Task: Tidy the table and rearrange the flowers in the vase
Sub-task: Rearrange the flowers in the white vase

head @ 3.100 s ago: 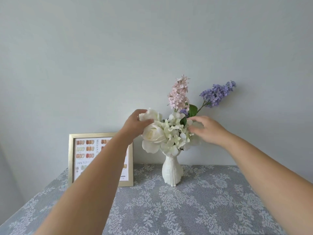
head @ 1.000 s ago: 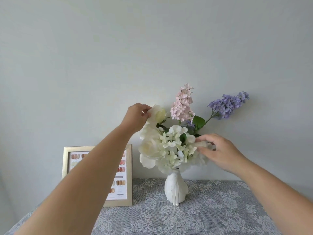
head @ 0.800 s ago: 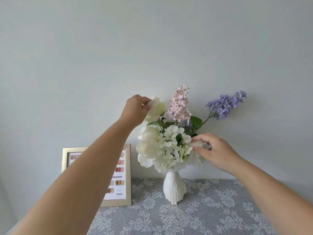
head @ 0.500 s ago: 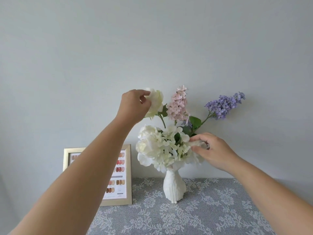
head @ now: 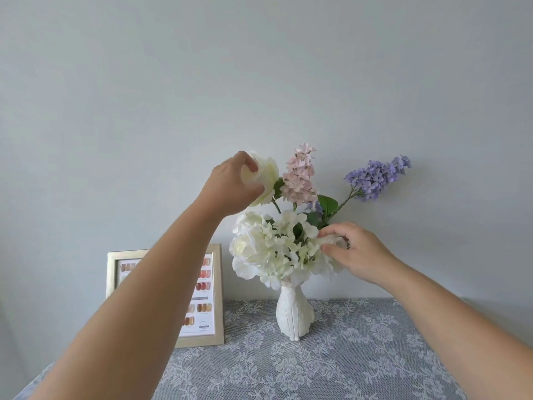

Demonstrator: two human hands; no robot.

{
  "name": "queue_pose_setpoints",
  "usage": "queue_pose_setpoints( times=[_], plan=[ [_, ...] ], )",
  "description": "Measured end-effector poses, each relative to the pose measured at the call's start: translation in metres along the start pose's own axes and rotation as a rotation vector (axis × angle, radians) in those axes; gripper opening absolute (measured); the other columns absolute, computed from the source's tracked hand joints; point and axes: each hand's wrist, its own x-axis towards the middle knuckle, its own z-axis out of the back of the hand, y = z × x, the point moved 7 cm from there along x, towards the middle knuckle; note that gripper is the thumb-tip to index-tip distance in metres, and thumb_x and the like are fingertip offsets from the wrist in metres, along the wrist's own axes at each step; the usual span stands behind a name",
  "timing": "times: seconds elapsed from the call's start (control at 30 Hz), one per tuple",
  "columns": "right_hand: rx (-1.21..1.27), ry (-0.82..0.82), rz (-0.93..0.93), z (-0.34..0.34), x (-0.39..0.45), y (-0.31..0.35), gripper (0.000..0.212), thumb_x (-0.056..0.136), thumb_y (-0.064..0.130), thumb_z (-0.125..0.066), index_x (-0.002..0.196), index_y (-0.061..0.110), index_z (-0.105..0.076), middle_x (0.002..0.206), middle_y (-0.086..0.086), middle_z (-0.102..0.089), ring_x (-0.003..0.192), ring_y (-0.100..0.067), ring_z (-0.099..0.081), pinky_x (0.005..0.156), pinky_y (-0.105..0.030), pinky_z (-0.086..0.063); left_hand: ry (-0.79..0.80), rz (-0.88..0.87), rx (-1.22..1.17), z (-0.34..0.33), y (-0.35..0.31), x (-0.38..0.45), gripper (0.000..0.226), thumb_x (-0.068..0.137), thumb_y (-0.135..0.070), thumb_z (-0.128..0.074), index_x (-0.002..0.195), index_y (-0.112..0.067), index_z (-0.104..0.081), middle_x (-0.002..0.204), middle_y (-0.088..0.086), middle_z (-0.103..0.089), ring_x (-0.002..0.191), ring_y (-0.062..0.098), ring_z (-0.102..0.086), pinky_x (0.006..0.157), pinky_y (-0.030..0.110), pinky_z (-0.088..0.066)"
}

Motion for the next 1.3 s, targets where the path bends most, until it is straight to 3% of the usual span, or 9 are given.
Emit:
queue_pose_setpoints(
  times=[0.17, 0.27, 0.4, 0.6, 0.77, 0.87, 0.97, 1.17, 1.3],
  plan=[
    [0.005, 0.0, -0.005, -0.001, 0.002, 0.0, 0.019, 0.084, 0.029, -0.065, 0.096, 0.043, -0.061, 0.11, 0.009, -0.056, 0.099, -0.008, -0.053, 0.08, -0.024, -0.035, -0.012, -0.004, 0.092, -0.01, 0.0, 0.0, 0.064, 0.069, -0.048, -0.073, 0.113, -0.025, -0.033, 0.098, -0.004, -0.05, 0.089, 0.028, -0.049, 0.07, 0.04, -0.046],
    [-0.003, 0.002, -0.007, -0.001, 0.004, -0.001, 0.019, 0.084, 0.028, -0.065, 0.098, 0.041, -0.061, 0.111, 0.009, -0.056, 0.1, -0.009, -0.054, 0.08, -0.025, -0.035, -0.051, -0.091, -0.007, -0.015, -0.003, -0.003, 0.061, 0.078, -0.03, -0.073, 0.123, -0.022, -0.032, 0.09, 0.002, -0.052, 0.075, 0.023, -0.055, 0.057, 0.03, -0.044],
    [-0.017, 0.009, 0.003, 0.0, 0.003, -0.002, 0.019, 0.084, 0.03, -0.065, 0.1, 0.041, -0.062, 0.112, 0.009, -0.057, 0.101, -0.009, -0.054, 0.08, -0.025, -0.037, -0.081, -0.039, -0.023, -0.001, 0.005, 0.008, 0.051, 0.083, -0.03, -0.069, 0.129, -0.023, -0.047, 0.109, 0.002, -0.053, 0.091, 0.022, -0.051, 0.071, 0.03, -0.041],
    [-0.009, 0.008, 0.003, 0.003, 0.0, -0.003, 0.02, 0.085, 0.027, -0.065, 0.103, 0.036, -0.065, 0.115, 0.006, -0.057, 0.104, -0.009, -0.053, 0.082, -0.024, -0.037, -0.095, -0.007, -0.077, 0.033, 0.003, 0.01, 0.038, 0.079, -0.031, -0.073, 0.113, -0.03, -0.057, 0.093, -0.001, -0.061, 0.073, 0.013, -0.057, 0.052, 0.024, -0.041],
    [-0.026, 0.015, 0.005, 0.003, -0.001, -0.001, 0.021, 0.086, 0.027, -0.064, 0.106, 0.033, -0.066, 0.116, 0.006, -0.056, 0.104, -0.009, -0.053, 0.08, -0.022, -0.036, -0.197, -0.049, -0.158, 0.071, -0.004, -0.007, 0.035, 0.077, -0.038, -0.073, 0.108, -0.037, -0.056, 0.09, -0.012, -0.063, 0.08, 0.012, -0.06, 0.059, 0.026, -0.044],
    [-0.032, 0.016, 0.007, 0.004, -0.002, -0.001, 0.022, 0.086, 0.027, -0.063, 0.106, 0.034, -0.065, 0.115, 0.008, -0.056, 0.103, -0.007, -0.052, 0.076, -0.012, -0.035, -0.271, -0.052, -0.206, 0.089, -0.01, -0.016, 0.031, 0.076, -0.037, -0.073, 0.102, -0.039, -0.056, 0.089, -0.011, -0.064, 0.082, 0.019, -0.063, 0.064, 0.032, -0.052],
    [-0.028, 0.011, 0.0, 0.003, -0.003, -0.001, 0.021, 0.085, 0.028, -0.063, 0.105, 0.035, -0.065, 0.115, 0.01, -0.055, 0.102, -0.005, -0.052, 0.075, -0.007, -0.033, -0.366, -0.063, -0.252, 0.101, -0.015, -0.025, 0.03, 0.076, -0.037, -0.073, 0.098, -0.04, -0.054, 0.084, -0.016, -0.064, 0.071, 0.003, -0.061, 0.061, 0.023, -0.052],
    [-0.033, 0.014, -0.004, 0.002, -0.003, -0.001, 0.02, 0.085, 0.029, -0.063, 0.103, 0.039, -0.064, 0.115, 0.011, -0.055, 0.103, -0.005, -0.051, 0.076, -0.016, -0.035, -0.53, -0.063, -0.297, 0.103, -0.016, -0.046, 0.031, 0.078, -0.038, -0.072, 0.102, -0.035, -0.052, 0.081, -0.024, -0.063, 0.07, -0.004, -0.058, 0.059, 0.011, -0.045],
    [-0.04, 0.017, -0.01, 0.001, -0.003, -0.001, 0.02, 0.084, 0.029, -0.064, 0.103, 0.038, -0.064, 0.116, 0.011, -0.056, 0.104, -0.007, -0.052, 0.08, -0.022, -0.035, -0.477, -0.041, -0.279, 0.088, -0.012, -0.05, 0.032, 0.078, -0.039, -0.072, 0.102, -0.036, -0.051, 0.083, -0.021, -0.063, 0.069, -0.003, -0.058, 0.058, 0.011, -0.044]
  ],
)
